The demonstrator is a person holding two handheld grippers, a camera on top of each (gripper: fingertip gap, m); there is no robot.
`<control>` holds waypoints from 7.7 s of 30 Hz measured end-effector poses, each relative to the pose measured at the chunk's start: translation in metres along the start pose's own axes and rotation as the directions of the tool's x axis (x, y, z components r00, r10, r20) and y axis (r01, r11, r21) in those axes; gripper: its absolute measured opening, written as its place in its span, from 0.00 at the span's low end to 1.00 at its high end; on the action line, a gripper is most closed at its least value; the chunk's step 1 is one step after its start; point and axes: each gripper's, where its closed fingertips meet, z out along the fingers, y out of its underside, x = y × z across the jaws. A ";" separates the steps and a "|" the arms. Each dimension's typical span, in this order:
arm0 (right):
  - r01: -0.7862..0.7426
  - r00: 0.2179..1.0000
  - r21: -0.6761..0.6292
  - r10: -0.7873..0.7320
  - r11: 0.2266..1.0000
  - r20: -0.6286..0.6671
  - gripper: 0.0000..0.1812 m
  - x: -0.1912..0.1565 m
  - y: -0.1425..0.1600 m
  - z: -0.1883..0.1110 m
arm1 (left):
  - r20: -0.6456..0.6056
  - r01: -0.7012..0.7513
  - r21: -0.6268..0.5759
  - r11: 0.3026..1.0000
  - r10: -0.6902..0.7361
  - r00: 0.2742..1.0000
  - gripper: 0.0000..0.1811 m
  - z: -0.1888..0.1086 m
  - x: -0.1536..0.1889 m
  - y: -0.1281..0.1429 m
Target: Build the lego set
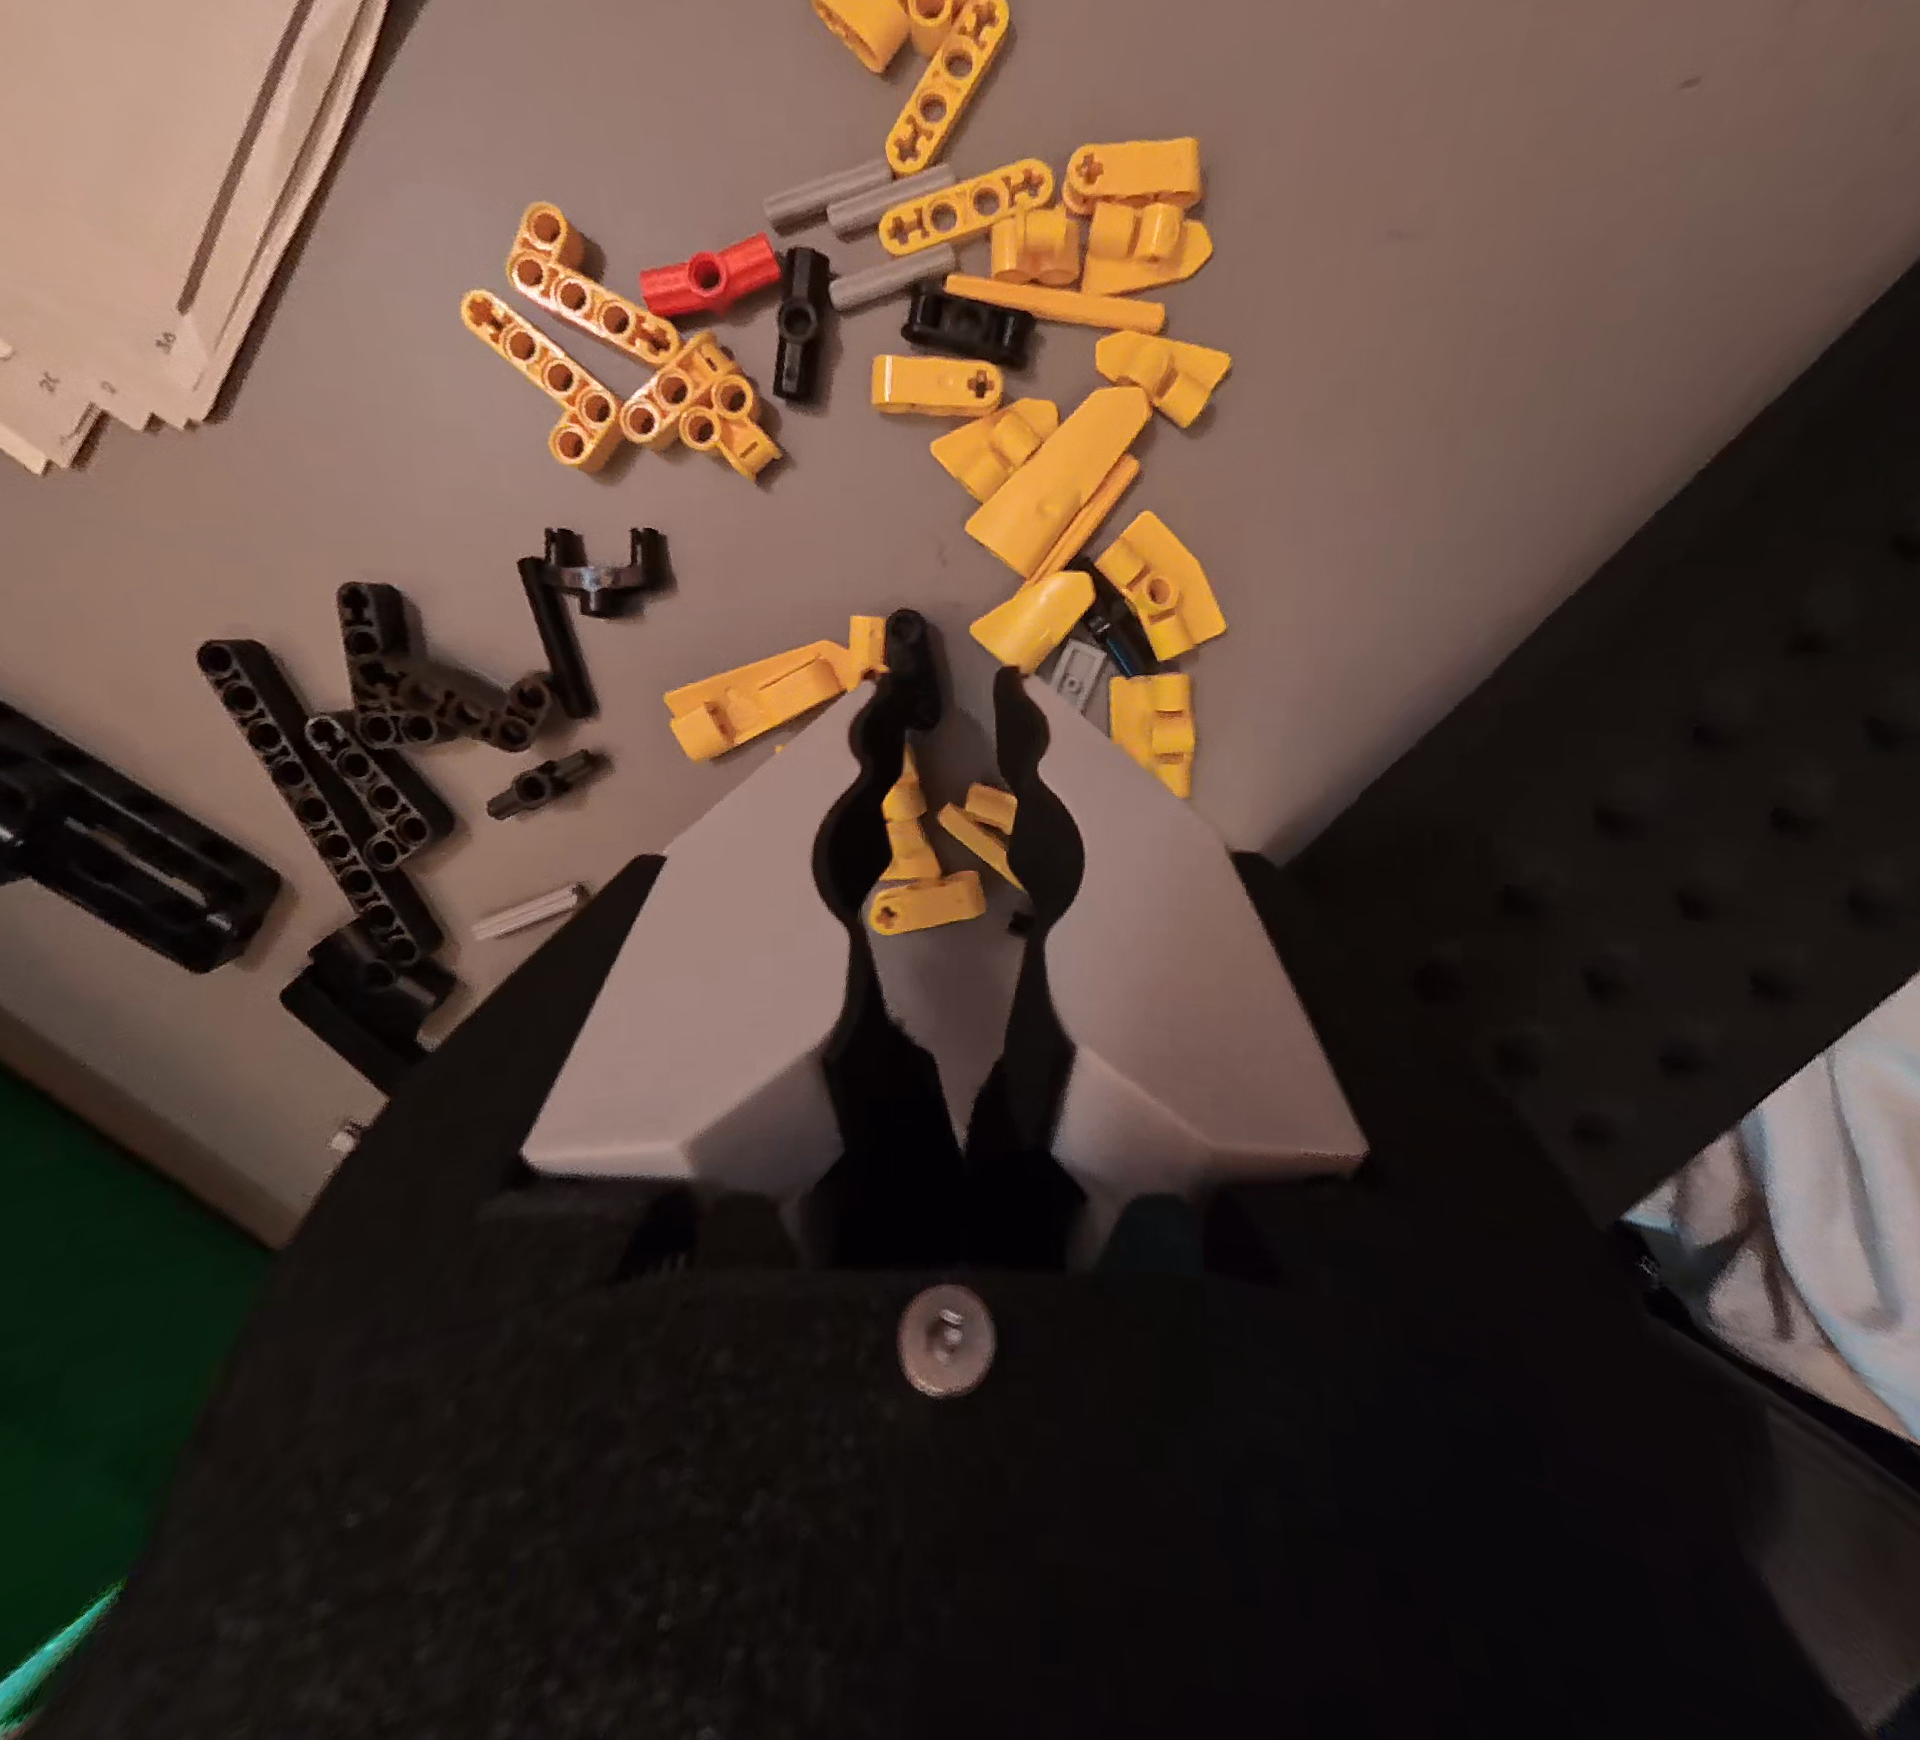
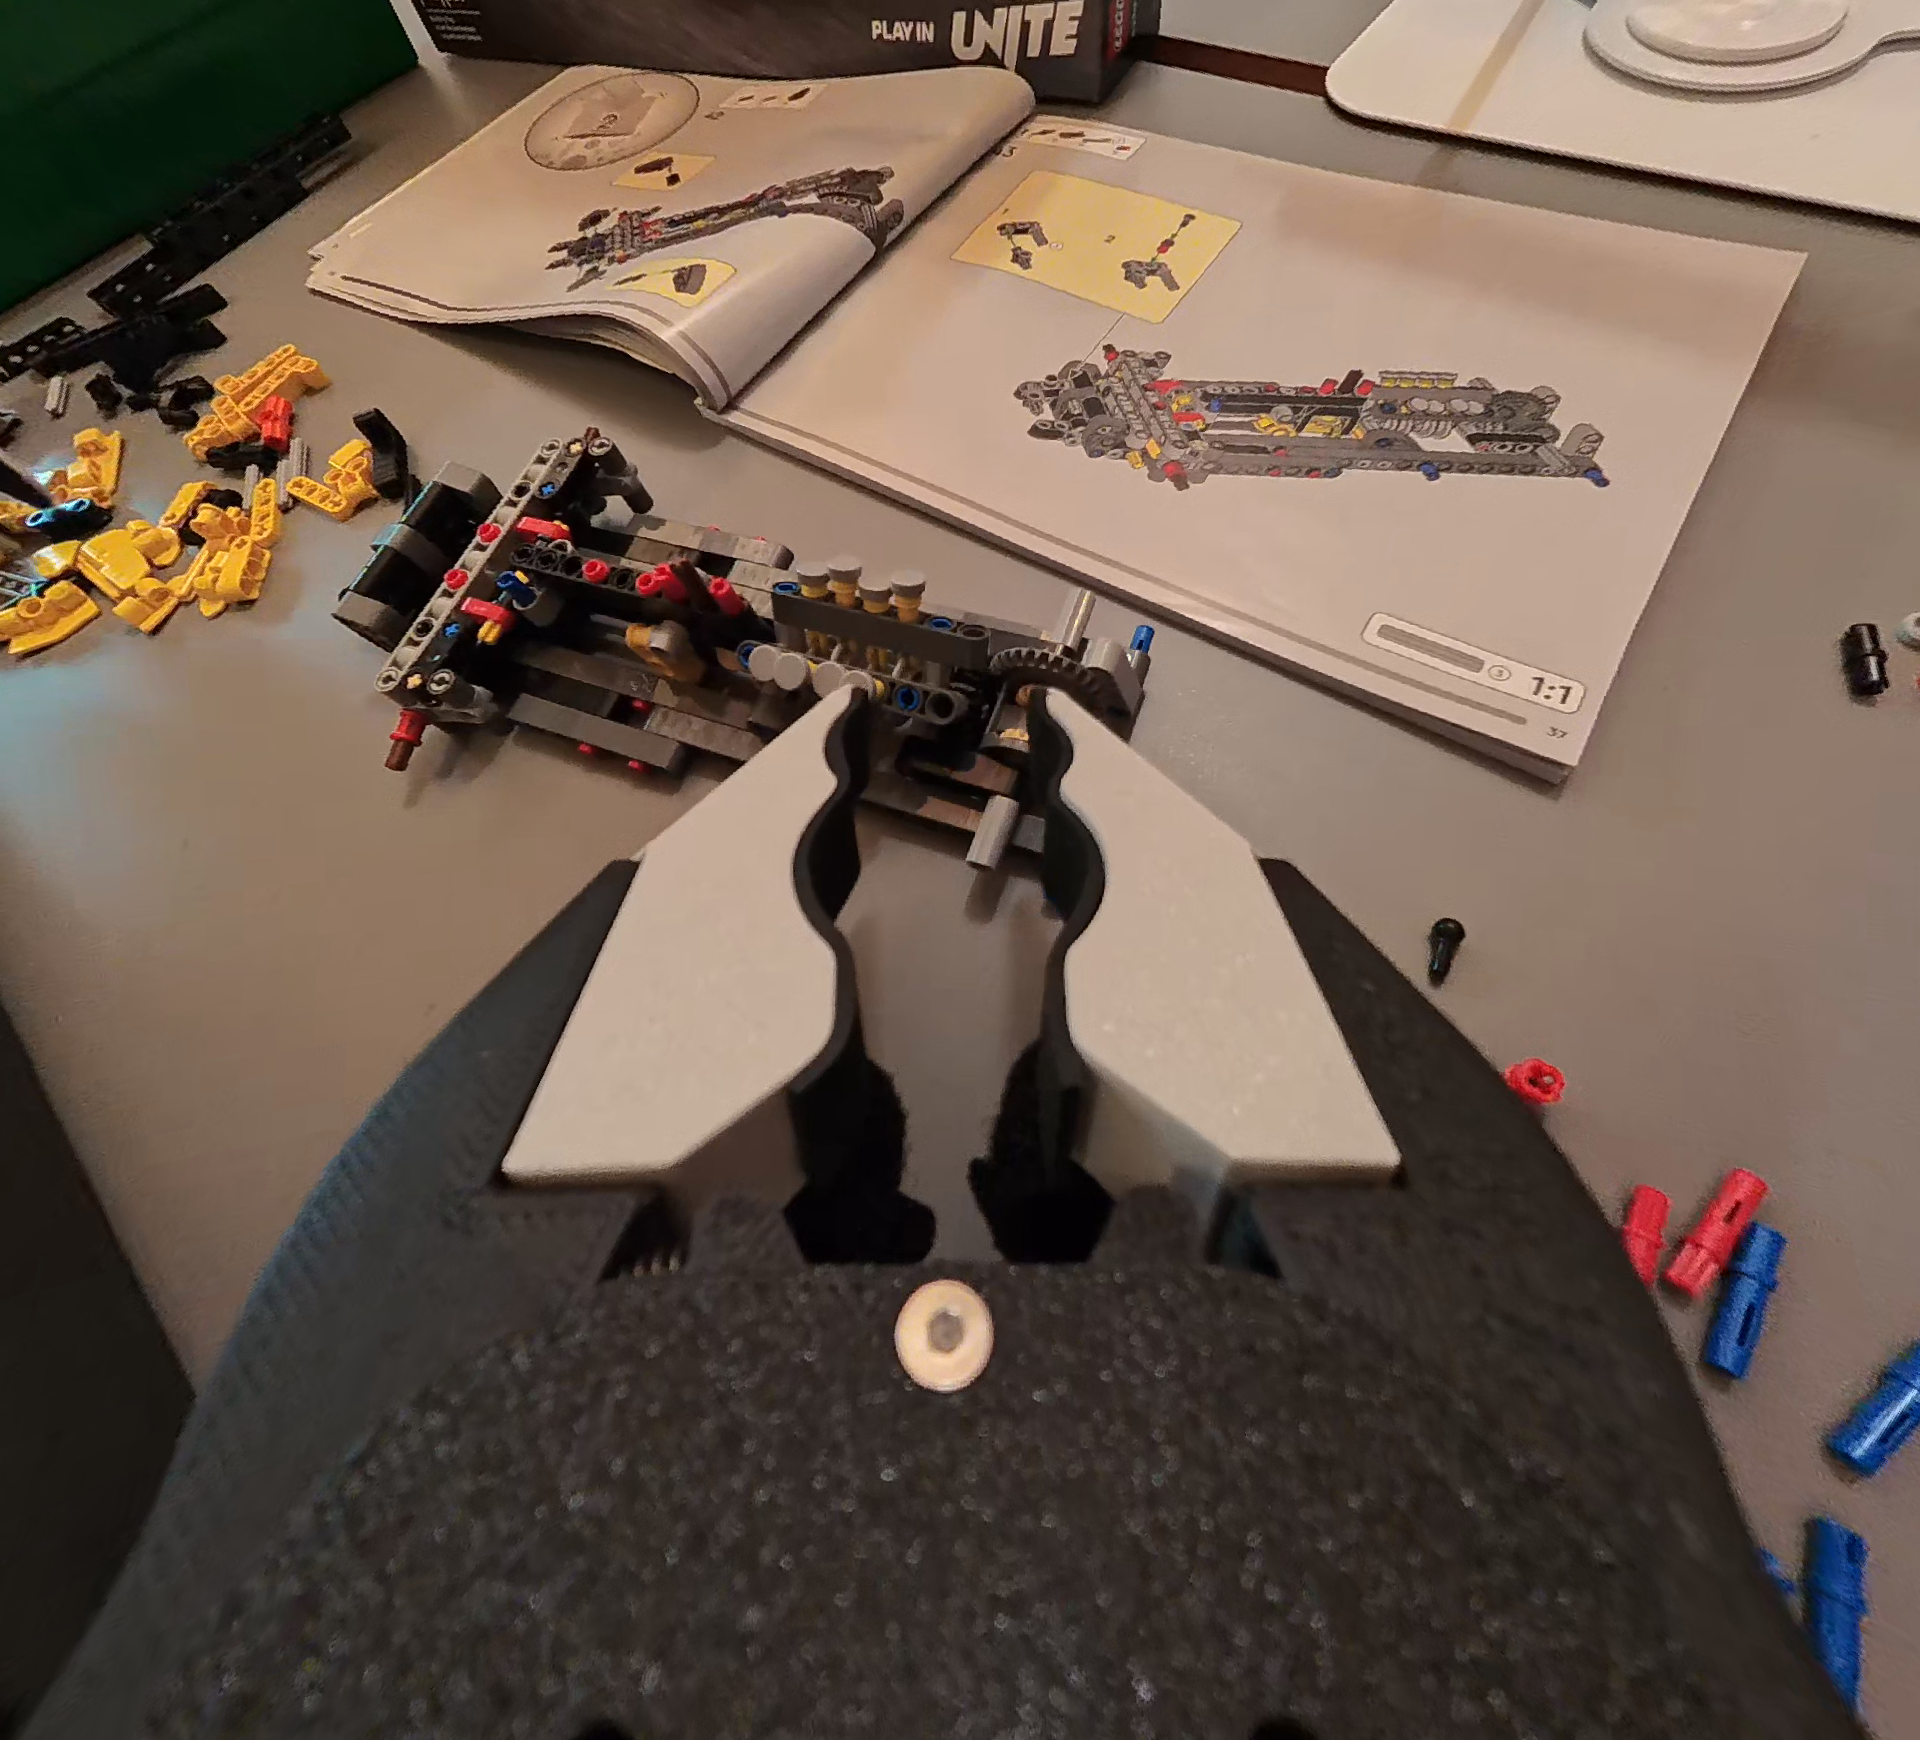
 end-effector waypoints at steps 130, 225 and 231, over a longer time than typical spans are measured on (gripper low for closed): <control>0.067 0.998 -0.073 -0.068 0.995 -0.018 0.14 -0.002 0.012 0.007 | 0.085 -0.329 -0.075 0.941 0.335 0.938 0.04 0.000 -0.077 0.020; -0.030 0.998 0.149 0.039 0.988 -0.057 0.11 -0.006 -0.013 -0.028 | -0.017 -0.916 0.295 0.272 0.960 0.280 0.12 0.062 0.049 -0.379; -0.143 0.989 0.205 0.148 0.968 -0.006 0.12 -0.008 -0.005 -0.046 | -0.146 -0.968 0.248 -0.043 0.986 -0.082 0.12 0.124 0.099 -0.407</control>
